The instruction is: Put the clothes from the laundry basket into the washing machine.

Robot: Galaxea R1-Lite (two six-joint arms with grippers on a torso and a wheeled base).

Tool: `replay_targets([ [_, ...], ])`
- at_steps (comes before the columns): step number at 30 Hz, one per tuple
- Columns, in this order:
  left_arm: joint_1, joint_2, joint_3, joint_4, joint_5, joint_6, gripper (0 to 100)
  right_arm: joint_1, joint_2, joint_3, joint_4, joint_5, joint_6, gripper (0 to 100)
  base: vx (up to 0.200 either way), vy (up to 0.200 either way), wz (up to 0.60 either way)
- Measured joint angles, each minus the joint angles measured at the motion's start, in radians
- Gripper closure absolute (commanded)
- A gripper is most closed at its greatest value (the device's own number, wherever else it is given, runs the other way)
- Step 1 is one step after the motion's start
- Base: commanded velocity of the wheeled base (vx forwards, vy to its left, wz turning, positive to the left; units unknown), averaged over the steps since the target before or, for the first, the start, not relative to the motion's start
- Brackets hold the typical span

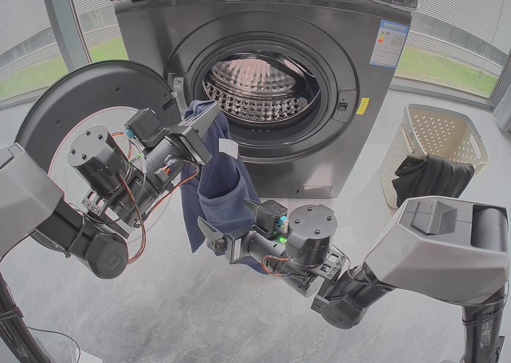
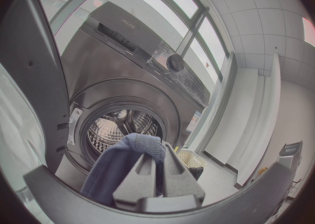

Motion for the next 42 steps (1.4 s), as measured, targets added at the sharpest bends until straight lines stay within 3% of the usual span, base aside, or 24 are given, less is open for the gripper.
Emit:
replay_targets([
  [5, 0.000, 0.002, 0.000, 0.000, 0.000, 0.000, 100, 0.003, 0.062, -0.077, 0.005, 0.000, -0.001, 0, 0.000, 0.000, 0.00],
  [16, 0.001, 0.005, 0.002, 0.000, 0.000, 0.000, 100, -0.043, 0.226, -0.354, 0.030, -0.012, -0.002, 0, 0.000, 0.000, 0.00],
  [24, 0.003, 0.006, 0.003, 0.000, 0.000, -0.001, 100, -0.087, 0.267, -0.396, 0.033, -0.043, 0.000, 0, 0.000, 0.000, 0.00],
  [25, 0.003, 0.006, 0.003, 0.000, 0.000, -0.001, 100, -0.091, 0.268, -0.397, 0.033, -0.044, 0.000, 100, 0.000, 0.000, 0.00],
  [35, 0.010, 0.011, 0.004, 0.000, 0.000, -0.001, 100, -0.092, 0.251, -0.359, 0.020, -0.046, 0.007, 100, 0.000, 0.000, 0.00],
  [42, 0.024, 0.021, 0.002, -0.001, 0.000, 0.000, 100, -0.099, 0.127, -0.162, 0.017, -0.028, -0.014, 100, 0.000, 0.000, 0.00],
])
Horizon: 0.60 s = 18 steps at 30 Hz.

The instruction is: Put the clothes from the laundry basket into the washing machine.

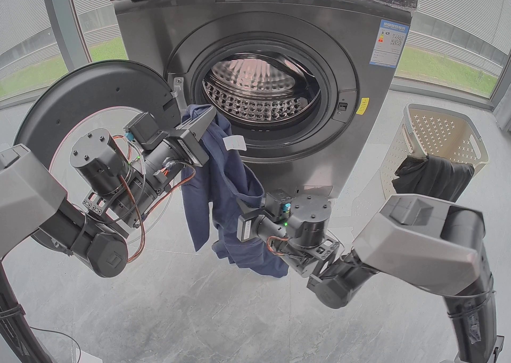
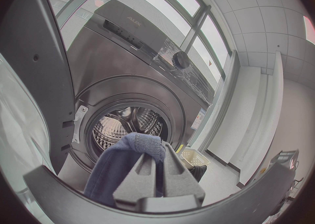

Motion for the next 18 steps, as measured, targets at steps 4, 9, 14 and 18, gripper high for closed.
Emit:
replay_targets([
  [4, 0.012, 0.003, 0.001, 0.000, 0.000, -0.001, 100, -0.040, -0.118, 0.124, -0.003, 0.040, -0.035, 100, 0.000, 0.000, 0.00],
  [9, 0.028, 0.000, 0.011, 0.000, -0.002, -0.005, 100, -0.117, -0.255, 0.235, -0.006, 0.118, -0.059, 100, 0.000, 0.000, 0.00],
  [14, 0.039, -0.012, 0.021, 0.001, -0.003, -0.007, 100, -0.146, -0.331, 0.290, -0.022, 0.156, -0.061, 100, 0.000, 0.000, 0.00],
  [18, 0.039, -0.017, 0.024, 0.001, -0.003, -0.005, 100, -0.147, -0.331, 0.288, -0.031, 0.155, -0.061, 100, 0.000, 0.000, 0.00],
])
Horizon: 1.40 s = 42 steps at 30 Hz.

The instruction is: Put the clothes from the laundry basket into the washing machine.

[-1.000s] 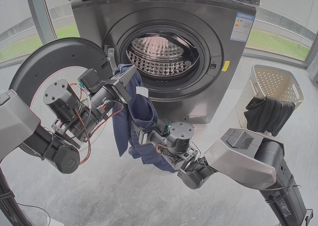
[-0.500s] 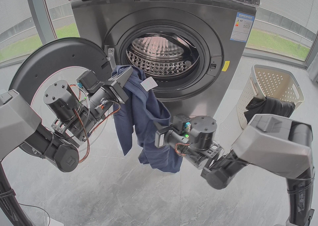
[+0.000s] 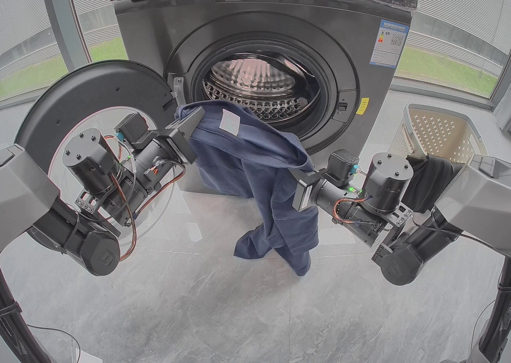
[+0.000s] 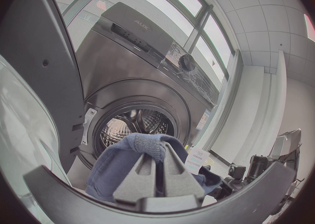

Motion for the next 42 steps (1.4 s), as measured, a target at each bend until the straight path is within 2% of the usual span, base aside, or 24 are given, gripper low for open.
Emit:
replay_targets([
  [1, -0.001, -0.001, 0.000, 0.000, 0.000, 0.001, 100, 0.000, 0.009, -0.006, 0.000, 0.000, 0.000, 0, 0.000, 0.000, 0.00],
  [9, -0.011, -0.008, -0.001, 0.002, 0.000, 0.003, 100, 0.016, 0.120, -0.104, -0.005, -0.003, 0.002, 0, 0.000, 0.000, 0.00],
  [14, -0.017, -0.009, -0.002, 0.001, 0.000, 0.004, 100, 0.023, 0.183, -0.160, 0.010, -0.022, 0.000, 0, 0.000, 0.000, 0.00],
  [23, -0.021, -0.010, 0.000, 0.000, 0.001, 0.005, 100, 0.034, 0.258, -0.181, -0.002, -0.024, -0.001, 0, 0.000, 0.000, 0.00],
  [29, -0.021, -0.009, -0.001, 0.000, 0.002, 0.005, 100, 0.060, 0.270, -0.148, -0.020, -0.023, 0.004, 0, 0.000, 0.000, 0.00],
  [38, -0.020, -0.002, -0.004, 0.000, 0.002, 0.005, 100, 0.130, 0.229, -0.004, -0.029, -0.023, 0.007, 0, 0.000, 0.000, 0.00],
  [42, -0.020, 0.000, -0.005, 0.000, 0.002, 0.005, 100, 0.149, 0.224, -0.016, -0.025, -0.026, 0.007, 0, 0.000, 0.000, 0.00],
])
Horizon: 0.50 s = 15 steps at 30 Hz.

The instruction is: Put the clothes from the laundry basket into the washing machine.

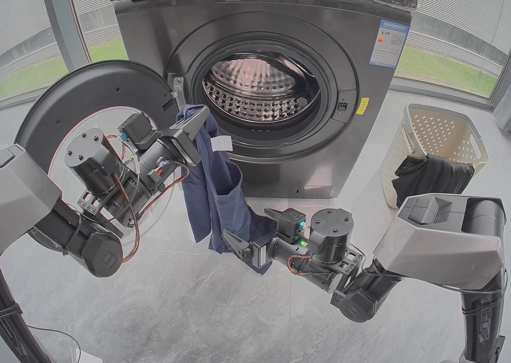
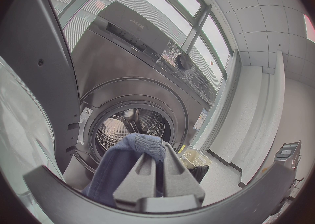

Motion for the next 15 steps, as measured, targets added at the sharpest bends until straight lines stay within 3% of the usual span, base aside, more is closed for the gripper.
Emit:
replay_targets([
  [15, 0.001, 0.000, -0.003, 0.000, 0.000, 0.000, 100, 0.013, 0.166, -0.280, 0.013, -0.034, 0.016, 0, 0.000, 0.000, 0.00],
])
